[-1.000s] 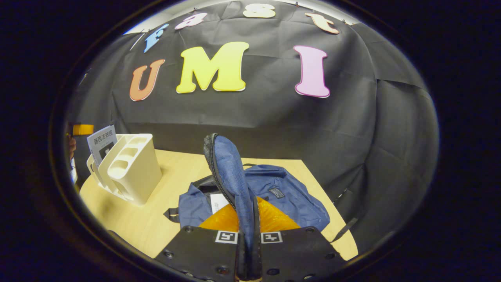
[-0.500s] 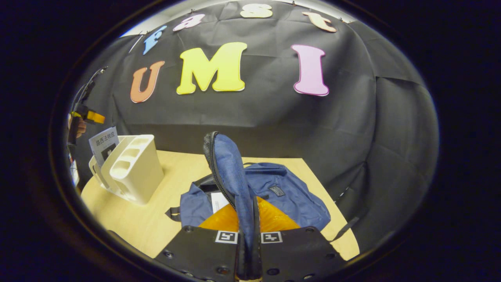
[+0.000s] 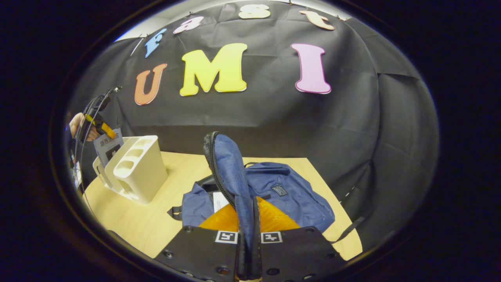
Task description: Open the schoolbag, grab two books from the bookshelf and put them into the schoolbag.
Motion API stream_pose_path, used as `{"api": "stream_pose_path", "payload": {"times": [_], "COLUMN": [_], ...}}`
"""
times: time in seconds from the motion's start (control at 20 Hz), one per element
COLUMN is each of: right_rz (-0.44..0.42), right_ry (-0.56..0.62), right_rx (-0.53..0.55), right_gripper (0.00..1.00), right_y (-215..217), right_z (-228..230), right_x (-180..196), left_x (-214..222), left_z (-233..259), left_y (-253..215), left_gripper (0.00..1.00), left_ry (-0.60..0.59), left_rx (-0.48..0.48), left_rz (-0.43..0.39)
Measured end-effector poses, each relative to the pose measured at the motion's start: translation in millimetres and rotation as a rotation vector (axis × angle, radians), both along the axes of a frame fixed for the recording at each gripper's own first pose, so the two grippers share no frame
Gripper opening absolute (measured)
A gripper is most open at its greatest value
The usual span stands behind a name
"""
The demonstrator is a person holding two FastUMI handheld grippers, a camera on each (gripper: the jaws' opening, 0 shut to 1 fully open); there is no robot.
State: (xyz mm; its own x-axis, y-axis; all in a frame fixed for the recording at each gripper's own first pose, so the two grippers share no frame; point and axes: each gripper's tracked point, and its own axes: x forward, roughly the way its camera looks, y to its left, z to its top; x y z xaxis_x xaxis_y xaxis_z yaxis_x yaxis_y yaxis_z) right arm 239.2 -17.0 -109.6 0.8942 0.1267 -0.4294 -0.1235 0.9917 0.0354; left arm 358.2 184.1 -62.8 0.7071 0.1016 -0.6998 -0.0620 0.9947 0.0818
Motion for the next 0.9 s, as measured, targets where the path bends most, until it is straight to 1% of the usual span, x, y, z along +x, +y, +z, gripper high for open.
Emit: {"api": "stream_pose_path", "payload": {"times": [0.1, 0.25, 0.3, 0.4, 0.55, 0.6, 0.75, 0.9], "right_rz": [0.001, 0.0, 0.001, -0.001, 0.0, -0.001, -0.003, -0.005], "right_ry": [0.001, 0.009, 0.011, 0.013, 0.016, 0.017, 0.022, 0.025], "right_rx": [0.019, 0.042, 0.047, 0.049, 0.049, 0.049, 0.053, 0.055], "right_gripper": [0.07, 0.07, 0.07, 0.07, 0.07, 0.07, 0.07, 0.07], "right_y": [-3, -5, -6, -7, -6, -7, -7, -7], "right_z": [-3, -7, -9, -10, -10, -10, -10, -12], "right_x": [0, -1, -1, -2, -4, -5, -5, -7], "left_x": [-3, -4, -3, -4, -9, -12, -22, -34], "left_z": [-7, -14, -16, -18, -15, -15, -13, -4], "left_y": [5, 5, 2, -6, -29, -30, -34, -32], "left_gripper": [0.84, 0.8, 0.71, 0.59, 0.51, 0.45, 0.43, 0.4], "left_ry": [0.033, 0.077, 0.082, 0.081, 0.087, 0.09, 0.104, 0.085], "left_rx": [0.031, 0.045, 0.03, -0.004, -0.086, -0.092, -0.112, -0.126], "left_rz": [0.002, 0.006, 0.0, -0.009, -0.038, -0.035, -0.027, -0.02]}}
